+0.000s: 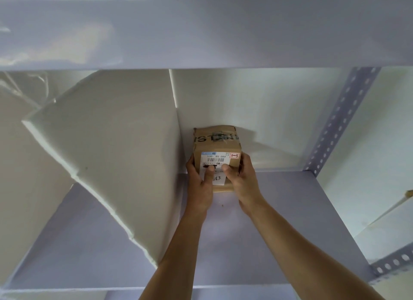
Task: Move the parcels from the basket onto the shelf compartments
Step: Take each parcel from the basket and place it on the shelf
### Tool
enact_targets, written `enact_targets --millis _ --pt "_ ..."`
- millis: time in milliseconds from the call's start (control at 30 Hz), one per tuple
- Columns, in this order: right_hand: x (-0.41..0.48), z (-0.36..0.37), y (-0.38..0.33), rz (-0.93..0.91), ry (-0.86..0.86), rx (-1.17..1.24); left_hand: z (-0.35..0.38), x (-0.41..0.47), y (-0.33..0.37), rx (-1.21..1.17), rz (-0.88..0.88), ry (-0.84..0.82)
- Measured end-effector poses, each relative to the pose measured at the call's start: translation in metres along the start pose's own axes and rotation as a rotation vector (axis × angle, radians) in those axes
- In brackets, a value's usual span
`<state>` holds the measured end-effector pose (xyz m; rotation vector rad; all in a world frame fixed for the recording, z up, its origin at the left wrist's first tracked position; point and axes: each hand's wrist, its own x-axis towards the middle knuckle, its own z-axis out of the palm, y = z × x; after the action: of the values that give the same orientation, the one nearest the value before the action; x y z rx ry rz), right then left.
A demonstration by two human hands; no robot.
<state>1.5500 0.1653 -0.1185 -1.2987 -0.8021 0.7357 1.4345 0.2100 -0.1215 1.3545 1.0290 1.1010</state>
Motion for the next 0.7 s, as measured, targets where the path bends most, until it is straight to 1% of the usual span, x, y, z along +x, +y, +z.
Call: enact_targets --millis 100,200,300,400,467,567,700 --pt "-0.001 0.0 -0.006 0.036 -0.018 -0.017 -0.001 0.002 0.005 -0.047 -0.062 -0.034" --pt "0.001 -0.003 -0.021 0.139 -0.056 0.029 -0.005 0.006 0.021 -0.243 -0.196 -0.081" --pt "0.012 -0.005 -0.04 0.247 -0.145 0.04 -0.003 0.013 0.033 -0.218 -0.251 -0.075" --pt "0.022 0.004 -0.058 0.373 -0.084 0.041 0.001 0.017 0.054 -0.137 -0.337 -0.029" --pt "0.027 0.01 -0.062 0.42 -0.027 0.035 0.005 0.018 0.059 -0.098 -0.381 0.01" --pt "0.026 0.016 -0.067 0.425 0.054 0.057 0.009 0.018 0.062 -0.057 -0.404 0.043" --pt "0.024 0.02 -0.067 0.423 0.11 0.112 0.01 0.022 0.056 -0.081 -0.397 0.073"
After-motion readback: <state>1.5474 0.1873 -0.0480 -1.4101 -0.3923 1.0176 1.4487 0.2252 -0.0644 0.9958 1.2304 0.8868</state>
